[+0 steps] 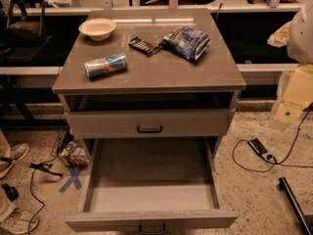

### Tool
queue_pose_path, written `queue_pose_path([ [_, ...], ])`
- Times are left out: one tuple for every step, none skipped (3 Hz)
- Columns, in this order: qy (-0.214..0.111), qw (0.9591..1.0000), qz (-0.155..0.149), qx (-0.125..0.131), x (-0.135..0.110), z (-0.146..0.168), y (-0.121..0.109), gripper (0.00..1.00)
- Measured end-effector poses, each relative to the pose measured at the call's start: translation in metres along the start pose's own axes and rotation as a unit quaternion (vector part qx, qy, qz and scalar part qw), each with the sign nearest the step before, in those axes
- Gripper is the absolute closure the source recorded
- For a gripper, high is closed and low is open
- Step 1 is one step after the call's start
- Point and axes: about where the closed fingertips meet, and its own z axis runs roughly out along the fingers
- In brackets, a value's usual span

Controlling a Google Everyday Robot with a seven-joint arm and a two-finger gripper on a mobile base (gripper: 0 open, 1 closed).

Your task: Place redbull can into top drawer

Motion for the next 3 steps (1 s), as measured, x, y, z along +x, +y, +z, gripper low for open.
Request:
queue_pose_path([
  [0.0,1.0,0.0,0.0,0.0,0.0,0.0,0.0],
  [-0.012,0.9999,0.005,0.009,-0.005,0.009,-0.014,0.0],
  [-0.046,0.9985,-0.011,0.029,-0.041,0.033,-0.059,0.0],
])
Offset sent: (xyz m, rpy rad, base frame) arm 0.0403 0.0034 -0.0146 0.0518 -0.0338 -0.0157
